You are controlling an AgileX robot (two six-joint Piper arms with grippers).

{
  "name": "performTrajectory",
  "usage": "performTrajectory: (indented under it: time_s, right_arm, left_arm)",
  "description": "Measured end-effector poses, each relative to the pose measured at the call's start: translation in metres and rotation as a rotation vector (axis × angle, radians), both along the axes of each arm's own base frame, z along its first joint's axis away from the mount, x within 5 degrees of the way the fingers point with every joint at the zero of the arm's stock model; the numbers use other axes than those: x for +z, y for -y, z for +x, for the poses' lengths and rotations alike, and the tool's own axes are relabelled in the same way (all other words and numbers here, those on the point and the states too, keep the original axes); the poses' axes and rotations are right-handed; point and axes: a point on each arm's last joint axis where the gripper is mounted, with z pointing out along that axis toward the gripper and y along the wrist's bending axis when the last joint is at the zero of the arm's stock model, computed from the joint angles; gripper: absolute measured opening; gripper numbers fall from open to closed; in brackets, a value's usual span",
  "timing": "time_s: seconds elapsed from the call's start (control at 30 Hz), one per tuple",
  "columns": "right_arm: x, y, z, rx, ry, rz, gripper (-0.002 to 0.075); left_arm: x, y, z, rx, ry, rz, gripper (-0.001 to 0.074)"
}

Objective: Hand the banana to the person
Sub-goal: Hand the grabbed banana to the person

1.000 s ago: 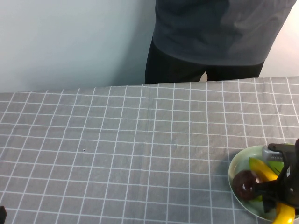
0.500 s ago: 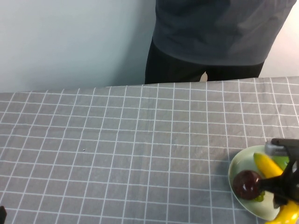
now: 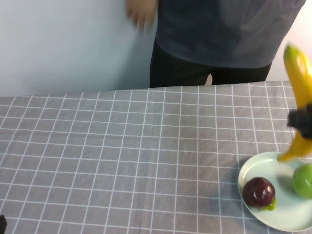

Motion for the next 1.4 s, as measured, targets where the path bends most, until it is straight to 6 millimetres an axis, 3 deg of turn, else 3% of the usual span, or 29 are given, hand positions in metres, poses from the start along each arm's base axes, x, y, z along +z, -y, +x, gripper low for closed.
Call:
performTrajectory:
  time_s: [0.17,0.33,0.37,0.4,0.53,0.57,0.6,0.8,1.13,1.3,1.4]
  right_arm:
    - [0.007,-0.014,0.021,0.057,0.236,0.052,0.0263]
    - [-0.008,-0.040,0.046,0.131,0.350,0.085,0.0263]
    - [0.017,-0.050,0.061,0.157,0.521,0.122,-0.0006]
    - [-0.017,-0.050,0.057,0.153,0.338,0.082,0.0263]
    - [-0.031,-0.067,0.075,0.178,0.314,0.079,0.0263]
    - [-0.007,-0.074,0.088,0.191,0.455,0.116,-0.0006]
    - [-0.034,-0.072,0.082,0.184,0.310,0.081,0.0263]
    - [-0.043,-0.080,0.089,0.202,0.306,0.076,0.0263]
    - [-0.038,-0.082,0.090,0.209,0.354,0.084,0.0267]
    - [-0.038,-0.080,0.087,0.204,0.305,0.068,0.0422]
    - [-0.028,-0.075,0.079,0.201,0.263,0.049,0.0468]
  left_arm:
    - [0.000,0.000,0.000,0.000,0.000,0.000,-0.0004]
    - [0.000,0.000,0.000,0.000,0.000,0.000,-0.0004]
    - [0.000,0.000,0.000,0.000,0.000,0.000,-0.0004]
    - [0.000,0.000,0.000,0.000,0.000,0.000,-0.0004]
    - [0.000,0.000,0.000,0.000,0.000,0.000,-0.0004]
    - [0.000,0.000,0.000,0.000,0.000,0.000,-0.0004]
    - [0.000,0.000,0.000,0.000,0.000,0.002,-0.0004]
    - [0.000,0.000,0.000,0.000,0.000,0.002,-0.0004]
    - [0.000,0.000,0.000,0.000,0.000,0.002,-0.0004]
    - [0.000,0.000,0.000,0.000,0.000,0.002,-0.0004]
    - [0.000,0.000,0.000,0.000,0.000,0.002,-0.0004]
